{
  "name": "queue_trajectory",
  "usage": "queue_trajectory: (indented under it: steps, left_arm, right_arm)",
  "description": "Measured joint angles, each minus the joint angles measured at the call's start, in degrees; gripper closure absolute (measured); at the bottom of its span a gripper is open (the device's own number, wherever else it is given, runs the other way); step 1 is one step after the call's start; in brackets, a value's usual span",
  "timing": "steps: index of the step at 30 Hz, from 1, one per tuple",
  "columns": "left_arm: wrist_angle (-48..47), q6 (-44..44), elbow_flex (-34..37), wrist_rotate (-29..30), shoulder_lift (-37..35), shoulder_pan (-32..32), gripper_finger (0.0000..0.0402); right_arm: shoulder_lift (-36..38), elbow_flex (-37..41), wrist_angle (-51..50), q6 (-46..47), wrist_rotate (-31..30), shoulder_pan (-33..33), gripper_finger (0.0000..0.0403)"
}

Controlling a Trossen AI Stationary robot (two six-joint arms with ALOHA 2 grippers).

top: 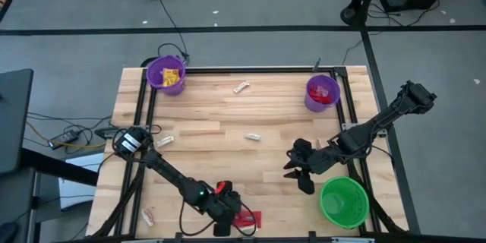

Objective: Sort candy by brand, put in halloween buckets
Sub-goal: Put the red candy into the right purple bucket

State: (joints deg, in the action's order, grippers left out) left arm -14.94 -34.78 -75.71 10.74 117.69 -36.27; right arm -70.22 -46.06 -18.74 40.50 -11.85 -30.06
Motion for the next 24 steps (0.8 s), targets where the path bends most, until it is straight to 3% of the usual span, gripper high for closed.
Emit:
queue_trajectory:
  steps: [11, 18, 24]
  left_arm:
    - [6.4, 2.8, 0.0, 1.6, 0.1, -0.7, 0.0208]
    - [5.8, 5.9, 0.1, 4.6, 0.6, -0.7, 0.0207]
    - [8.0, 7.7, -0.1, 1.4, 3.5, -1.2, 0.0206]
  right_arm:
    - [0.0, 0.0, 0.2, -1.8, -6.0, 0.1, 0.0247]
    - [0.0, 0.0, 0.3, -2.0, -6.3, 0.2, 0.0247]
    - [0.0, 0.0, 0.2, -1.7, -6.1, 0.2, 0.0247]
